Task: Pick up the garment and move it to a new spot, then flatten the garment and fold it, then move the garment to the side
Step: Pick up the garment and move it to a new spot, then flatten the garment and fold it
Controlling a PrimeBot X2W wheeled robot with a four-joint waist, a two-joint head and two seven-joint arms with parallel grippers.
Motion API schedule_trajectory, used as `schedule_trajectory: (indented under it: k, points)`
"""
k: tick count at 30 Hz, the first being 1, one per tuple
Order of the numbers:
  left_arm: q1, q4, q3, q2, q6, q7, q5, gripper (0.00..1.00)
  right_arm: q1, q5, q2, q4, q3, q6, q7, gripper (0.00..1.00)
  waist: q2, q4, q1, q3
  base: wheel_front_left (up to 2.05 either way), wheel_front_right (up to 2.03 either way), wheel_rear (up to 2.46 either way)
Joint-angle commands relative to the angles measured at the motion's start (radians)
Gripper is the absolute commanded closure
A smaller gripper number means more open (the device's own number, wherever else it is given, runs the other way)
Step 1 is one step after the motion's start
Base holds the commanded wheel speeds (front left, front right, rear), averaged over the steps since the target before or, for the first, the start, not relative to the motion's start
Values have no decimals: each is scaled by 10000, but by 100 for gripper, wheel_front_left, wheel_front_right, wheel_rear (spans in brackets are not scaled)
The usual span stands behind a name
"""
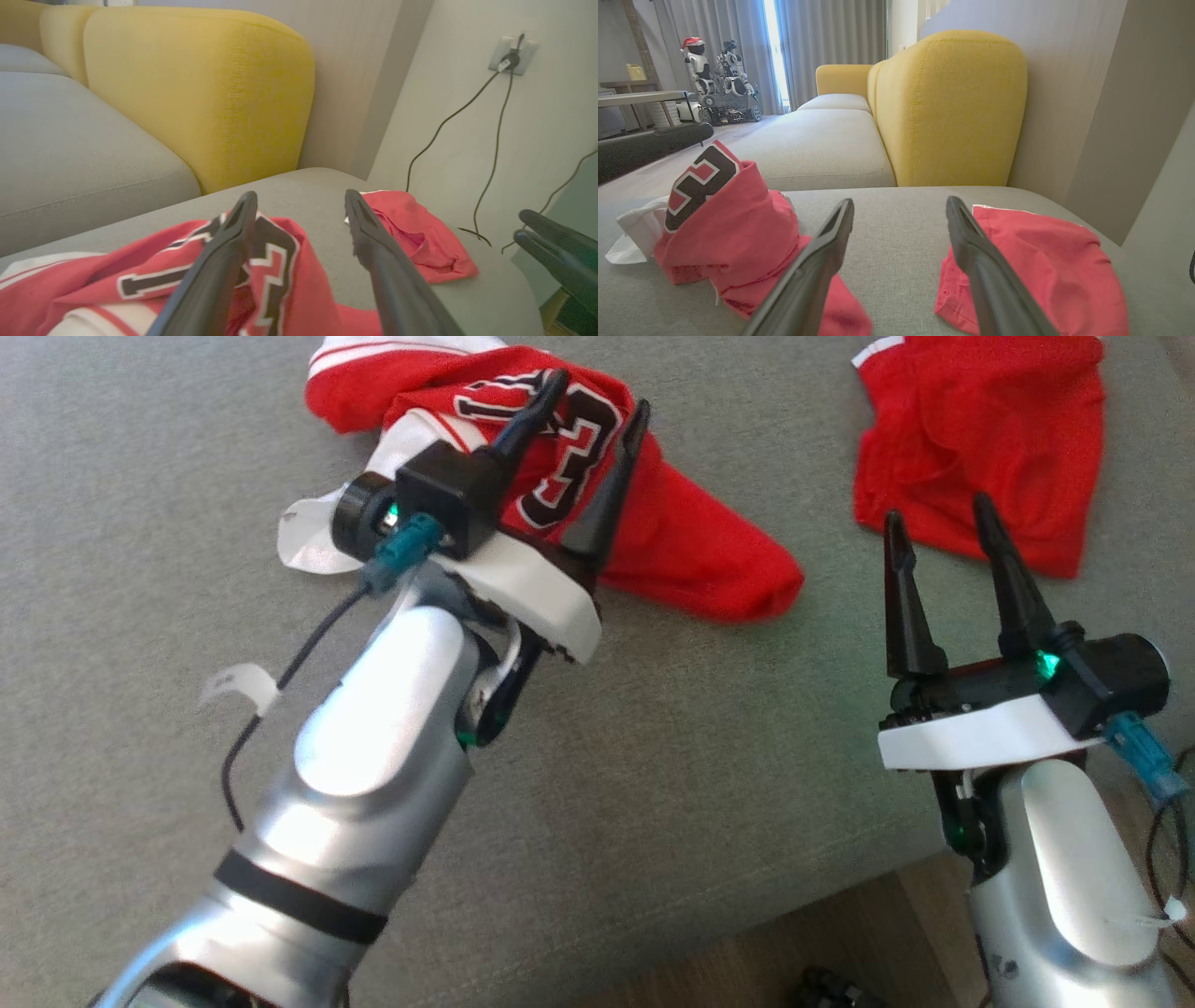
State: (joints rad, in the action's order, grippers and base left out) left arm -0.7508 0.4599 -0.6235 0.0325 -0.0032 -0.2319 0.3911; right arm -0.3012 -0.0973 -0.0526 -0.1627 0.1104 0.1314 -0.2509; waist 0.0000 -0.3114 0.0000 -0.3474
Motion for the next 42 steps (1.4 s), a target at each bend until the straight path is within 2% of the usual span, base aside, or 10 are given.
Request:
schedule_trajectory:
  k: [1,6,7,15,19,21,25,29,33,42]
  points:
    - [-688,-183,363,180,171,-171,70,0,-148,-15,23,260,84,-7,-102,0,0,179,0,35,0,0,0]
    - [-519,-793,1434,613,547,-291,-77,0,46,214,23,290,9,-7,-106,0,0,1124,0,403,0,0,0]
    - [-519,-793,1434,613,547,-291,-77,0,46,214,23,290,9,-7,-106,0,0,1124,0,403,0,0,0]
    - [1790,-2623,3177,1349,735,-296,-503,0,548,767,24,30,-247,-7,-103,0,0,2651,0,1295,0,0,0]
    - [3333,-3134,3900,1298,649,-297,-539,0,866,929,24,-42,-399,-7,-18,0,0,3218,0,1722,0,0,0]
    - [4111,-3287,4258,1071,620,-297,-517,0,1023,967,24,-81,-463,-7,27,0,0,3418,0,1927,0,0,0]
    - [5474,-3538,4682,527,346,-297,-495,0,1280,939,24,-107,-562,-7,99,0,0,3647,0,2176,0,0,0]
    - [6179,-3847,5051,255,124,-298,-548,0,1426,875,24,-95,-535,-7,160,0,0,3703,0,2256,0,0,0]
    - [6363,-4077,5368,188,38,-298,-479,0,1473,877,24,-9,-509,-7,245,0,0,3725,0,2231,0,0,0]
    - [6221,-4158,4997,180,157,-298,-188,0,939,962,24,-7,-766,-7,429,0,0,3800,0,2061,0,0,0]
